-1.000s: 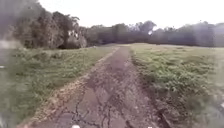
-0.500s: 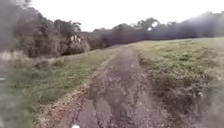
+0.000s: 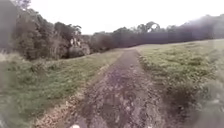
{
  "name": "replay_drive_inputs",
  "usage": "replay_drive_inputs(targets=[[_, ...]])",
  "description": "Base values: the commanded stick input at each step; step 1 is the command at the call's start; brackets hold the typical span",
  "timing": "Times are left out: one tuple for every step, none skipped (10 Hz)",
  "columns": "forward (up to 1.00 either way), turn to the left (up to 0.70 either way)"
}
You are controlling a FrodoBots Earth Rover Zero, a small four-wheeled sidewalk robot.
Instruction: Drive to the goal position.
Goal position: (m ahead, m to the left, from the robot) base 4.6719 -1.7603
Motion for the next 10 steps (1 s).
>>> replay_drive_inputs(targets=[[0.7,0.0],[0.7,0.0],[0.7,0.0],[0.7,0.0],[0.7,0.0],[0.7,0.0],[0.7,0.0],[0.7,0.0],[0.7,0.0],[0.7,0.0]])
